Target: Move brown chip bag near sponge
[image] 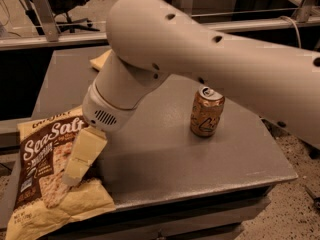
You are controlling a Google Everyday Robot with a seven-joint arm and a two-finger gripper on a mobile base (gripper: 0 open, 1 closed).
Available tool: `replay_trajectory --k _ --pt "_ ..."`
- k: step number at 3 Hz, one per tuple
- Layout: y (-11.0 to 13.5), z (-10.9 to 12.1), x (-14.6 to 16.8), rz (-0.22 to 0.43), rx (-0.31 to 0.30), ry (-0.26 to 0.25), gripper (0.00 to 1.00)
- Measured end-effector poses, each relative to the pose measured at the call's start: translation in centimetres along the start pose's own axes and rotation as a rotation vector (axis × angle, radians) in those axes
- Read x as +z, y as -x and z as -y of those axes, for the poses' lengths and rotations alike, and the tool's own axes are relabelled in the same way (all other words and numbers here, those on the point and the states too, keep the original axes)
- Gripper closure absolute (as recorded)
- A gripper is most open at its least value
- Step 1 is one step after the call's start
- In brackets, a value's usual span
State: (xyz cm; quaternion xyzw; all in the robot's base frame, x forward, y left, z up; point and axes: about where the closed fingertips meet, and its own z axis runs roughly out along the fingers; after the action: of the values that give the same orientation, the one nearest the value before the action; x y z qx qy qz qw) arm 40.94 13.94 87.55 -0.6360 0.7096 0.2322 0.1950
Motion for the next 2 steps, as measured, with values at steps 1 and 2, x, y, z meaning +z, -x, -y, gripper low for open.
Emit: replay_trajectory --k 1,2 --pt "-0.22 -0.80 1.49 -0.015 0.005 0.022 0.19" --pt "-0.32 -1.09 1.98 -0.022 0.014 0.035 0.42"
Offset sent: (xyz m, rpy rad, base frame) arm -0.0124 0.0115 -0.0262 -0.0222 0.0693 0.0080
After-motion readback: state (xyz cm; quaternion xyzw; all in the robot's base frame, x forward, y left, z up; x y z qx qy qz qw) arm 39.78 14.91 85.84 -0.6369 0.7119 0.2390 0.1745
